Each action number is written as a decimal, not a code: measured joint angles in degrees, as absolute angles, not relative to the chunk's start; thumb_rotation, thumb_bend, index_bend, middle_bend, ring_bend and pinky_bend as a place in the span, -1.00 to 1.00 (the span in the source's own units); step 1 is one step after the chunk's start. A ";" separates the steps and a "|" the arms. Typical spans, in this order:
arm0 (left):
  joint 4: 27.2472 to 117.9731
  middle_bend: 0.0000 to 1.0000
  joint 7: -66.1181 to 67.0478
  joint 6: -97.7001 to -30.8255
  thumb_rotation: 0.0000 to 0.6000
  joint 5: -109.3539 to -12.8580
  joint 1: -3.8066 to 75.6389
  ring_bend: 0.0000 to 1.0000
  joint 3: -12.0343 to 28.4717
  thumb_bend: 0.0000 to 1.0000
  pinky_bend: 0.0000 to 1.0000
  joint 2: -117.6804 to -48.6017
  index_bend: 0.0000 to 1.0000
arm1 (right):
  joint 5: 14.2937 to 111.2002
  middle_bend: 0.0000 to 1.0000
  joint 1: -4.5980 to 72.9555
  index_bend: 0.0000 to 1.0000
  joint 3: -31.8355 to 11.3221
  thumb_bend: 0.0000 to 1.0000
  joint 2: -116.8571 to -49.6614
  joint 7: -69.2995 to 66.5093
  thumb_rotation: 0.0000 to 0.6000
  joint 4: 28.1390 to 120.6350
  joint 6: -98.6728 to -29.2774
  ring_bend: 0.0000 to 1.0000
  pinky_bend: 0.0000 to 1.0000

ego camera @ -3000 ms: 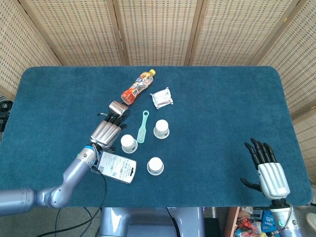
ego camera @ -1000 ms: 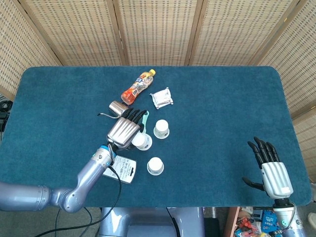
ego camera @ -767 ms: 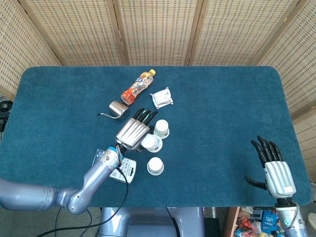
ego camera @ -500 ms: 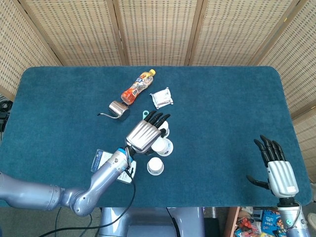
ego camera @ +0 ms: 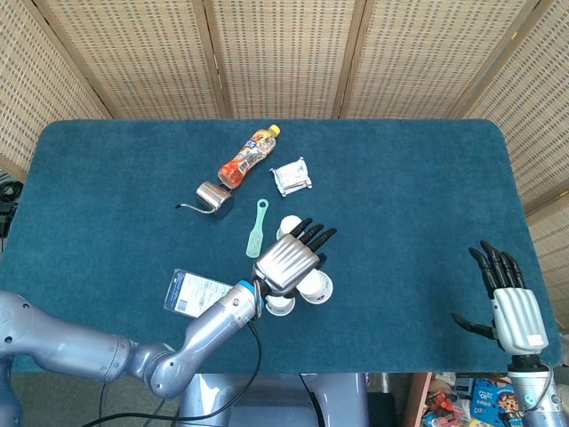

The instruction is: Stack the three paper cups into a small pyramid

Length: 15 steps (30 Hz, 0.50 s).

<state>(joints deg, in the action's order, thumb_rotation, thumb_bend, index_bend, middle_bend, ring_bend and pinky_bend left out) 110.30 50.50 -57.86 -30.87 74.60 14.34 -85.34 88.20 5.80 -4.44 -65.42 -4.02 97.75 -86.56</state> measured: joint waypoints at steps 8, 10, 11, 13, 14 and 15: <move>109.63 -1.00 52.76 -58.08 1.00 -27.47 78.01 -1.00 12.41 -0.55 -1.00 -87.35 -0.13 | 87.89 -1.00 5.72 -1.00 -4.65 -0.86 -65.25 -4.52 1.00 97.66 -86.60 -1.00 -1.00; 109.16 -1.00 53.17 -58.52 1.00 -27.09 78.58 -1.00 11.83 -0.55 -1.00 -88.07 -0.13 | 87.87 -1.00 5.70 -1.00 -4.64 -0.86 -65.20 -4.58 1.00 97.63 -86.56 -1.00 -1.00; 108.89 -1.00 53.39 -58.70 1.00 -26.87 78.83 -1.00 11.59 -0.55 -1.00 -88.39 -0.13 | 87.88 -1.00 5.70 -1.00 -4.64 -0.86 -65.19 -4.62 1.00 97.63 -86.56 -1.00 -1.00; 108.09 -1.00 53.82 -59.10 1.00 -26.37 79.35 -1.00 11.24 -0.55 -1.00 -89.22 -0.13 | 87.93 -1.00 5.70 -1.00 -4.65 -0.86 -65.20 -4.66 1.00 97.62 -86.58 -1.00 -1.00; 107.72 -1.00 53.93 -59.30 1.00 -26.08 79.56 -1.00 11.17 -0.55 -1.00 -89.66 -0.13 | 87.93 -1.00 5.70 -1.00 -4.66 -0.86 -65.21 -4.67 1.00 97.59 -86.57 -1.00 -1.00; 107.36 -1.00 54.00 -59.47 1.00 -25.69 79.76 -1.00 11.14 -0.55 -1.00 -90.12 -0.13 | 87.96 -1.00 5.71 -1.00 -4.65 -0.86 -65.21 -4.69 1.00 97.57 -86.55 -1.00 -1.00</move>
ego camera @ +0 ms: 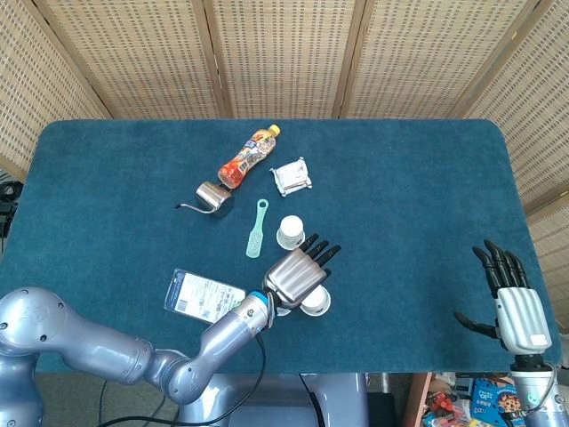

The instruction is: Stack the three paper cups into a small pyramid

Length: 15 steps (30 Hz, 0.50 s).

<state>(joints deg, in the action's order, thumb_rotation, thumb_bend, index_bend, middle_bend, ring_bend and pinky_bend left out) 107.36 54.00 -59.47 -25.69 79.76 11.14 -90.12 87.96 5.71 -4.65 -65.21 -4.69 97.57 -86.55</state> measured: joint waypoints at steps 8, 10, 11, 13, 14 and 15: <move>103.99 -1.00 55.69 -60.73 1.00 -21.95 82.04 -1.00 10.67 -0.55 -1.00 -93.98 -0.13 | 87.45 -1.00 5.50 -1.00 -4.96 -0.86 -64.90 -5.74 1.00 97.44 -86.81 -1.00 -1.00; 103.34 -1.00 56.13 -60.94 1.00 -21.42 82.48 -1.00 10.53 -0.55 -1.00 -94.75 -0.13 | 87.24 -1.00 5.49 -1.00 -5.06 -0.86 -64.82 -6.13 1.00 97.30 -86.77 -1.00 -1.00; 103.06 -1.00 56.30 -61.10 1.00 -21.26 82.61 -1.00 10.46 -0.55 -1.00 -95.09 -0.13 | 87.19 -1.00 5.47 -1.00 -5.10 -0.86 -64.78 -6.25 1.00 97.24 -86.76 -1.00 -1.00; 102.39 -1.00 56.67 -61.50 1.00 -20.90 82.90 -1.00 10.31 -0.55 -1.00 -95.96 -0.13 | 87.08 -1.00 5.42 -1.00 -5.17 -0.86 -64.70 -6.50 1.00 97.18 -86.81 -1.00 -1.00; 102.04 -1.00 56.88 -61.66 1.00 -20.69 83.03 -1.00 10.22 -0.55 -1.00 -96.36 -0.13 | 87.05 -1.00 5.38 -1.00 -5.20 -0.86 -64.65 -6.58 1.00 97.16 -86.86 -1.00 -1.00; 101.70 -1.00 57.10 -61.79 1.00 -20.47 83.16 -1.00 10.13 -0.55 -1.00 -96.73 -0.13 | 87.05 -1.00 5.35 -1.00 -5.22 -0.86 -64.61 -6.66 1.00 97.14 -86.93 -1.00 -1.00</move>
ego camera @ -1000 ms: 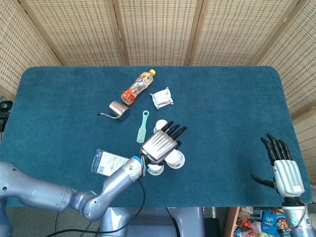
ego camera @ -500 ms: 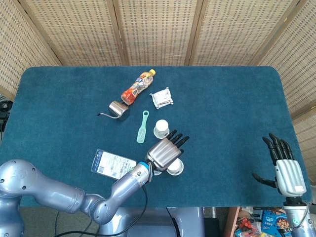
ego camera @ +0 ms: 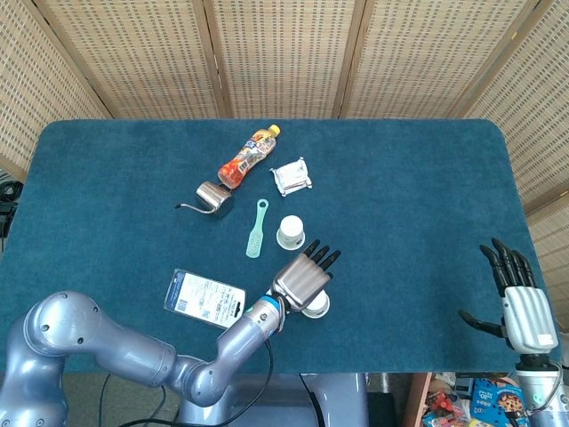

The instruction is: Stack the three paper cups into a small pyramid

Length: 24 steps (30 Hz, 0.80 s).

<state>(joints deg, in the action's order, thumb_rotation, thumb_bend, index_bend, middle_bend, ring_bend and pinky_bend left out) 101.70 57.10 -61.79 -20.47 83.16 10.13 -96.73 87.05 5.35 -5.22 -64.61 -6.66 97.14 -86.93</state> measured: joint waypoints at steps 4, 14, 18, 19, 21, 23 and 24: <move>100.05 -1.00 57.87 -62.38 1.00 -19.36 83.55 -1.00 9.81 -0.55 -1.00 -98.40 -0.13 | 87.15 -1.00 5.31 -1.00 -5.24 -0.86 -64.51 -6.93 1.00 97.13 -86.98 -1.00 -1.00; 96.21 -1.00 59.98 -65.16 1.00 -17.66 83.60 -1.00 9.33 -0.55 -1.00 -102.08 -0.35 | 86.95 -1.00 5.20 -1.00 -5.35 -0.86 -64.41 -7.33 1.00 97.07 -87.02 -1.00 -1.00; 95.99 -1.00 60.33 -66.01 1.00 -17.70 83.06 -1.00 9.61 -0.55 -1.00 -102.43 -0.50 | 86.86 -1.00 5.23 -1.00 -5.39 -0.86 -64.56 -7.10 1.00 96.99 -86.91 -1.00 -1.00; 96.00 -1.00 60.47 -66.28 1.00 -17.78 82.91 -1.00 9.68 -0.55 -1.00 -102.46 -0.54 | 86.87 -1.00 5.23 -1.00 -5.39 -0.86 -64.58 -7.03 1.00 97.01 -86.91 -1.00 -1.00; 96.01 -1.00 60.64 -66.81 1.00 -17.99 82.74 -1.00 9.80 -0.55 -1.00 -102.56 -0.55 | 86.90 -1.00 5.23 -1.00 -5.38 -0.86 -64.60 -6.93 1.00 97.08 -86.89 -1.00 -1.00; 96.26 -1.00 60.67 -67.14 1.00 -18.47 82.37 -1.00 10.00 -0.55 -1.00 -102.60 -0.55 | 86.90 -1.00 5.21 -1.00 -5.36 -0.86 -64.62 -6.87 1.00 97.07 -86.90 -1.00 -1.00; 96.40 -1.00 60.64 -67.21 1.00 -18.71 82.26 -1.00 10.07 -0.55 -1.00 -102.55 -0.55 | 86.88 -1.00 5.21 -1.00 -5.39 -0.86 -64.64 -6.85 1.00 97.04 -86.91 -1.00 -1.00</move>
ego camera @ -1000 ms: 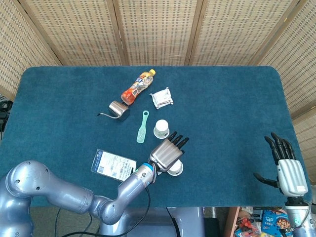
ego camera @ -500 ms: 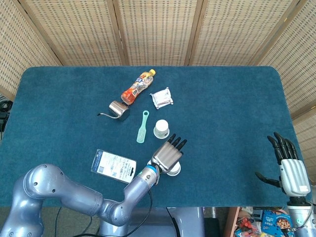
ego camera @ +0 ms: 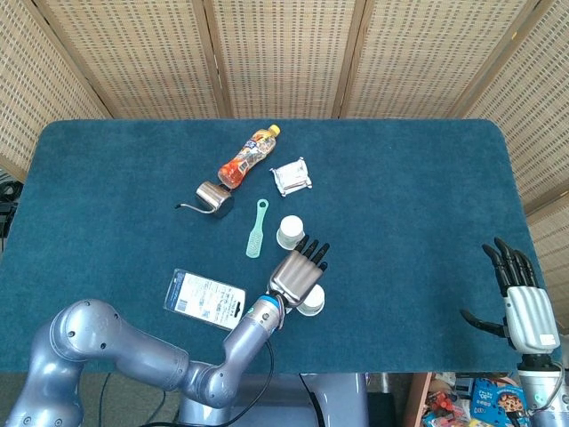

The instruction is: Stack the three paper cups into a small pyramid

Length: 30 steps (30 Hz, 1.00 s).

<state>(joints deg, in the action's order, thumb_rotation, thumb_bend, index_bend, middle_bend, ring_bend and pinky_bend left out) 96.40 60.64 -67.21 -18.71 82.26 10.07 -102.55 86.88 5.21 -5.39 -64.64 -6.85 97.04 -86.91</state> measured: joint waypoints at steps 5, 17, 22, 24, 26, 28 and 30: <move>98.12 -1.00 59.15 -67.53 1.00 -20.29 81.22 -1.00 11.07 -0.55 -1.00 -101.60 -0.55 | 86.68 -1.00 5.23 -1.00 -5.50 -0.86 -64.65 -6.96 1.00 96.93 -86.86 -1.00 -1.00; 110.18 -1.00 52.00 -73.40 1.00 -31.27 74.23 -1.00 12.94 -0.55 -1.00 -90.15 -0.57 | 87.14 -1.00 5.18 -1.00 -5.36 -0.86 -64.95 -5.76 1.00 97.20 -87.06 -1.00 -1.00; 114.81 -1.00 48.27 -78.47 1.00 -38.83 67.74 -1.00 9.54 -0.55 -1.00 -84.77 -0.59 | 87.43 -1.00 5.27 -1.00 -5.25 -0.86 -65.28 -4.61 1.00 97.40 -87.05 -1.00 -1.00; 116.26 -1.00 46.24 -80.27 1.00 -42.59 64.88 -1.00 7.49 -0.55 -1.00 -82.85 -0.59 | 87.56 -1.00 5.36 -1.00 -5.15 -0.86 -65.48 -3.89 1.00 97.45 -86.90 -1.00 -1.00; 117.53 -1.00 43.64 -83.09 1.00 -47.78 61.47 -1.00 4.50 -0.55 -1.00 -80.63 -0.60 | 87.76 -1.00 5.41 -1.00 -5.02 -0.86 -65.72 -3.08 1.00 97.58 -86.83 -1.00 -1.00; 118.14 -1.00 40.70 -85.90 1.00 -53.75 57.67 -1.00 1.12 -0.55 -1.00 -78.73 -0.60 | 88.11 -1.00 5.46 -1.00 -4.83 -0.86 -66.01 -2.14 1.00 97.77 -86.81 -1.00 -1.00; 118.14 -1.00 37.96 -88.52 1.00 -59.25 53.95 -1.00 -2.03 -0.55 -1.00 -77.28 -0.61 | 88.45 -1.00 5.51 -1.00 -4.65 -0.86 -66.33 -1.15 1.00 97.90 -86.80 -1.00 -1.00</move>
<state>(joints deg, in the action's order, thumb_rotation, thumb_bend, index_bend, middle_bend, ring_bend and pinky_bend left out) 118.14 37.96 -88.52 -59.25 53.95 -2.03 -77.28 88.45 5.51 -4.65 -66.33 -1.15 97.90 -86.80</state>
